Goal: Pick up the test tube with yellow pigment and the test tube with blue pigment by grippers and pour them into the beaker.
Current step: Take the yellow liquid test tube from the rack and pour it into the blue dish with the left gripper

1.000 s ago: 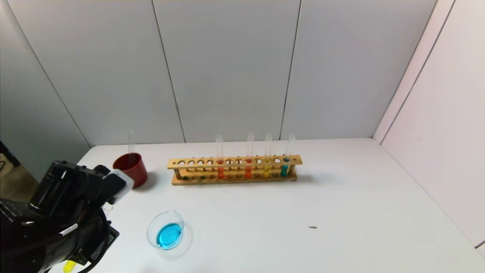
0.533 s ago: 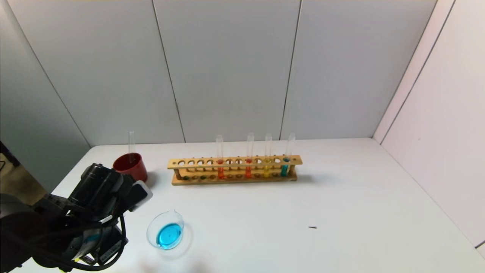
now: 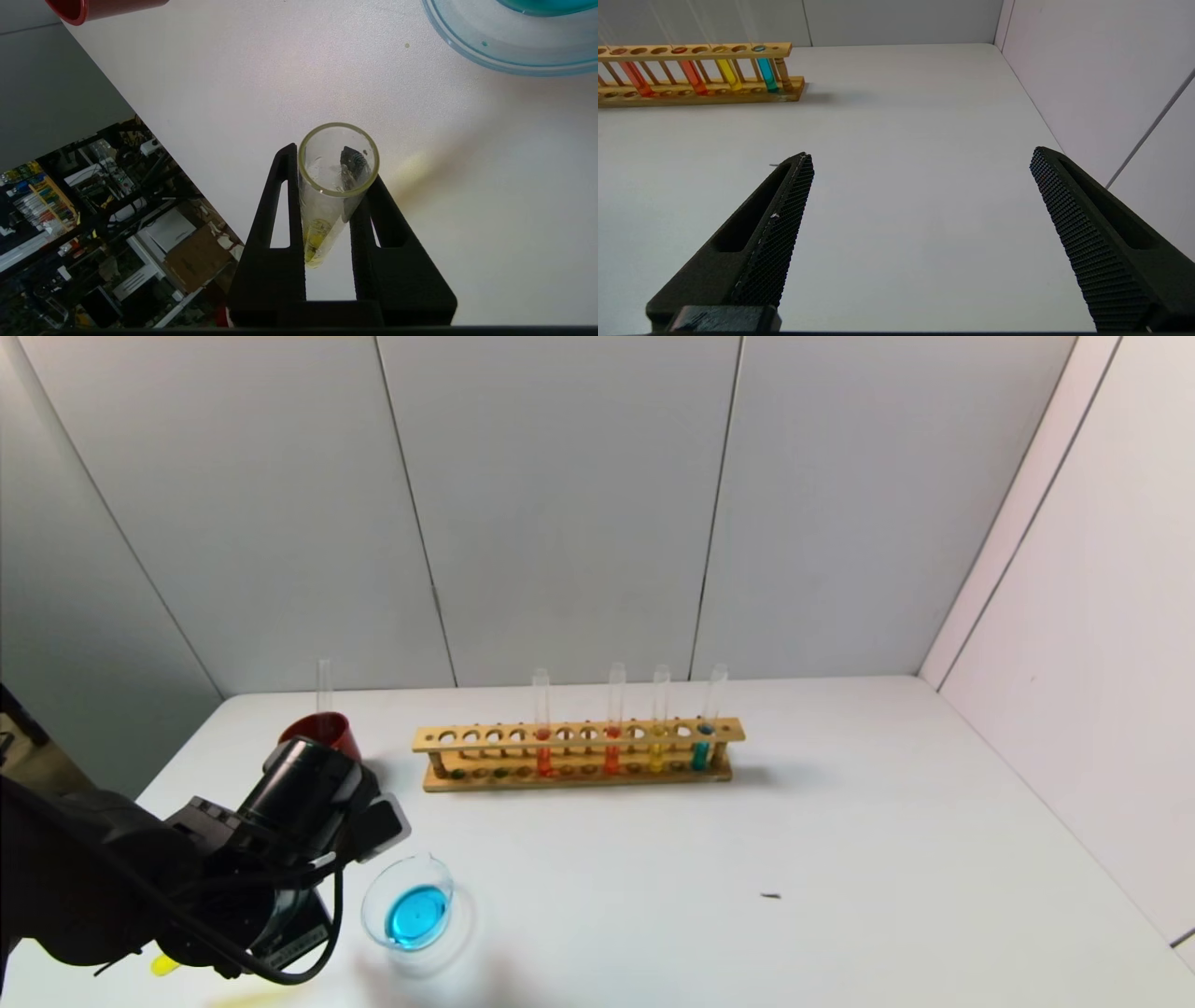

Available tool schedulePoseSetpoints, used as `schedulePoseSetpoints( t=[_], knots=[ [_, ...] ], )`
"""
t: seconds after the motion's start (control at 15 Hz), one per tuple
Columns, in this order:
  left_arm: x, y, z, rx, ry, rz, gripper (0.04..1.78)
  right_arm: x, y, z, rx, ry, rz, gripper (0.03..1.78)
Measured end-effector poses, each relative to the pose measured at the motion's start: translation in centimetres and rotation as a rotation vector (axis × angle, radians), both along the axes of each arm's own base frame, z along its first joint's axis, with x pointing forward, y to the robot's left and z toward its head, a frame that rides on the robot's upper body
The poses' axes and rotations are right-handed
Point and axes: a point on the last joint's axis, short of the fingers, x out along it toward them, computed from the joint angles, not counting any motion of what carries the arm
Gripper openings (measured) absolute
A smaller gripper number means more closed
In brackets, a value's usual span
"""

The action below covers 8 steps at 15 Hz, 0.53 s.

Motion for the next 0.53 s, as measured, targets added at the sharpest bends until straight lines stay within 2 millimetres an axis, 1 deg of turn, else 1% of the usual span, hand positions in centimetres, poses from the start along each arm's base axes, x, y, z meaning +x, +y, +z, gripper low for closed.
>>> schedulePoseSetpoints(
  t=[0.33, 0.53],
  knots=[
    [0.4, -2.3, -0.2, 0.048, 0.057, -0.070, 0.32, 0.0, 0.0, 0.0, 0.000, 0.000, 0.000, 1.70],
    [0.1, -3.1, -0.1, 0.128, 0.118, -0.090, 0.32, 0.0, 0.0, 0.0, 0.000, 0.001, 0.000, 1.70]
  ],
)
